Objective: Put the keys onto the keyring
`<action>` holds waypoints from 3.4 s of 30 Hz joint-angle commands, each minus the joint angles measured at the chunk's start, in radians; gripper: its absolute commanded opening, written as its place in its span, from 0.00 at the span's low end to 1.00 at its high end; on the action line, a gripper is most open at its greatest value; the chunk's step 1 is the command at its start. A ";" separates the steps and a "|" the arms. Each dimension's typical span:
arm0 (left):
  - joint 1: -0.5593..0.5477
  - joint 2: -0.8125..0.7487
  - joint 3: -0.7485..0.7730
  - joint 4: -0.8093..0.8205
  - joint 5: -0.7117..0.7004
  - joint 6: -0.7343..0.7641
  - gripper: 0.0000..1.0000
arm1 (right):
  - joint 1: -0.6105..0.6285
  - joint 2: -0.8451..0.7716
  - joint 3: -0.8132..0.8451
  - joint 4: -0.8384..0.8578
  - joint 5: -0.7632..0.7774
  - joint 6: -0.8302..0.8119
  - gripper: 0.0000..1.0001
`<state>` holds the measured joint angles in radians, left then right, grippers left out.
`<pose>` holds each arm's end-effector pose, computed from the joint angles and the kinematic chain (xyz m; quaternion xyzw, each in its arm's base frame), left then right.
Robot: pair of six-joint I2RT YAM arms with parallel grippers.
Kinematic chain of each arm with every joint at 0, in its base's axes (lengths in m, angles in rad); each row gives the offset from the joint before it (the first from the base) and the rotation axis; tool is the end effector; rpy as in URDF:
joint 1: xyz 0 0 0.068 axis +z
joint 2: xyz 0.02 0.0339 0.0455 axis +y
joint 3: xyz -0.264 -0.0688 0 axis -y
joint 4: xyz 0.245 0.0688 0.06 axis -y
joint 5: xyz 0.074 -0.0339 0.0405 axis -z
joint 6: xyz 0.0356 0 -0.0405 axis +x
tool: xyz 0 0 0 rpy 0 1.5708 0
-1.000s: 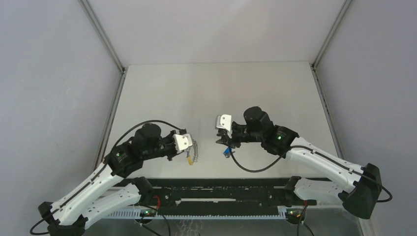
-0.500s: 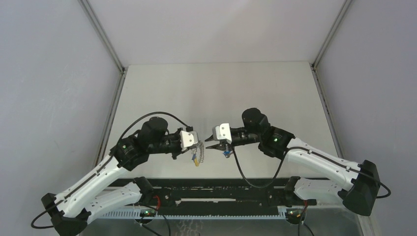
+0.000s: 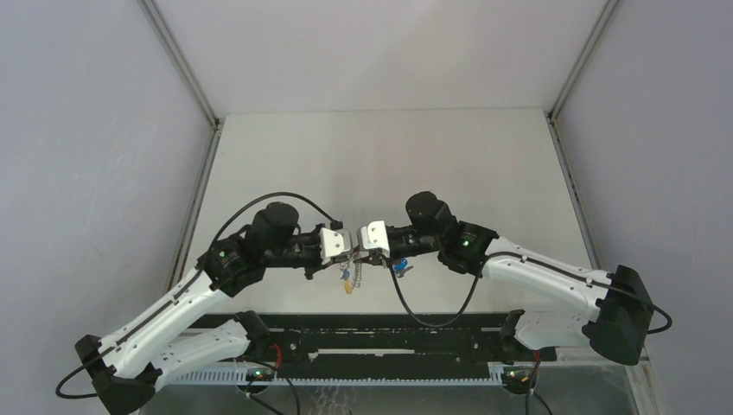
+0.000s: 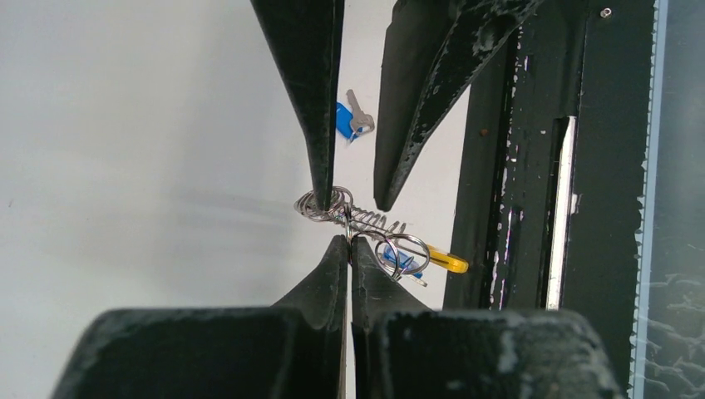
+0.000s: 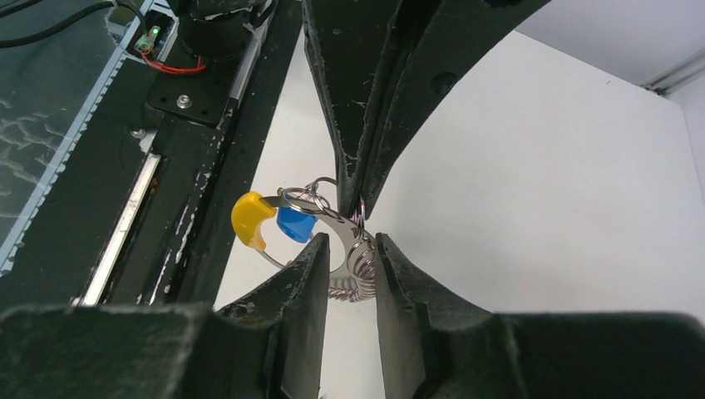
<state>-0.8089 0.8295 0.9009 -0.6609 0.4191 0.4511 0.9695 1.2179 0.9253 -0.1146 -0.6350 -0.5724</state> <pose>0.1071 -0.1333 0.3263 0.5875 0.6394 -0.2626 0.4209 0.1381 0.2386 0.3074 -0.6761 0.4497 0.3587 0.4604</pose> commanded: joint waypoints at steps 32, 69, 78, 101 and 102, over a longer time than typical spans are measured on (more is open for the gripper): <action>0.003 -0.128 -0.034 0.149 -0.093 -0.087 0.29 | -0.041 -0.017 0.044 0.091 -0.050 0.090 0.00; 0.004 -0.187 -0.203 0.530 -0.019 -0.255 0.26 | -0.094 -0.114 -0.127 0.435 -0.130 0.304 0.00; 0.004 -0.164 -0.164 0.495 0.006 -0.244 0.24 | -0.079 -0.108 -0.128 0.414 -0.126 0.276 0.00; 0.002 -0.183 -0.127 0.461 0.058 -0.213 0.00 | -0.071 -0.081 -0.135 0.400 -0.134 0.293 0.00; 0.001 -0.187 -0.128 0.461 0.058 -0.210 0.00 | -0.071 -0.079 -0.135 0.397 -0.135 0.294 0.00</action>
<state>-0.8082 0.6662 0.6975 -0.2539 0.4412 0.2195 0.8925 1.1320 0.7933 0.2489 -0.7547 -0.3035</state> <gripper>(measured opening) 0.013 0.006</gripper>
